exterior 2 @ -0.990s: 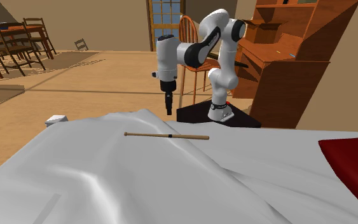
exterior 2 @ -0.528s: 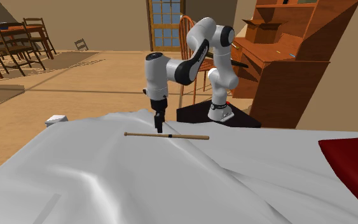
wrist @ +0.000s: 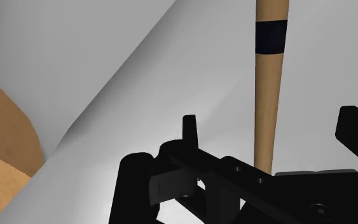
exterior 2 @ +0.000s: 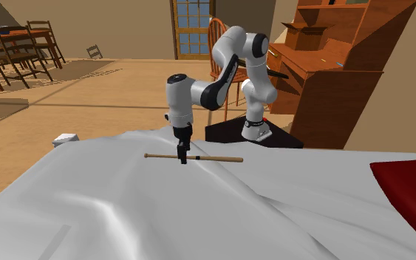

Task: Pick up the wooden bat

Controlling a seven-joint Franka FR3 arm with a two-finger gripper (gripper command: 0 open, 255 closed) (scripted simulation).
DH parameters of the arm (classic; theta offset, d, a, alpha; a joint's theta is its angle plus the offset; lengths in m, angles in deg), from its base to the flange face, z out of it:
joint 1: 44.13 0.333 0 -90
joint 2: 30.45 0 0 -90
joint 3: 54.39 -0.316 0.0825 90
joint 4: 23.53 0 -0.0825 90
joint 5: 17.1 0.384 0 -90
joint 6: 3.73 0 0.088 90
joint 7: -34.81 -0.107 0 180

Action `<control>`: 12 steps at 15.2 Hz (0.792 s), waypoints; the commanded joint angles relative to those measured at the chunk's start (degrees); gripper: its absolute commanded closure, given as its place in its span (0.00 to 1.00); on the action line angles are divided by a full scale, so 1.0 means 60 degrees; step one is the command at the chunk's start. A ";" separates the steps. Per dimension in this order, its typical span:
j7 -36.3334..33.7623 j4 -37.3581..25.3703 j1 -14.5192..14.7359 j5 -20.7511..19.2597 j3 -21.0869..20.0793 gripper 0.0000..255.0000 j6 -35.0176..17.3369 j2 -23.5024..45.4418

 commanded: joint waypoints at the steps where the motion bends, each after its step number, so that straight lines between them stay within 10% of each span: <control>1: -0.0020 0.0008 0.0017 -0.0033 0.0009 0.00 -0.0111 0.0101; 2: -0.0020 0.0007 0.0018 -0.0033 0.0010 0.00 -0.0111 0.0102; 3: -0.0024 0.0022 0.0020 -0.0032 0.0007 1.00 -0.0118 0.0094; 12: -0.0020 0.0008 0.0018 -0.0033 0.0010 1.00 -0.0111 0.0102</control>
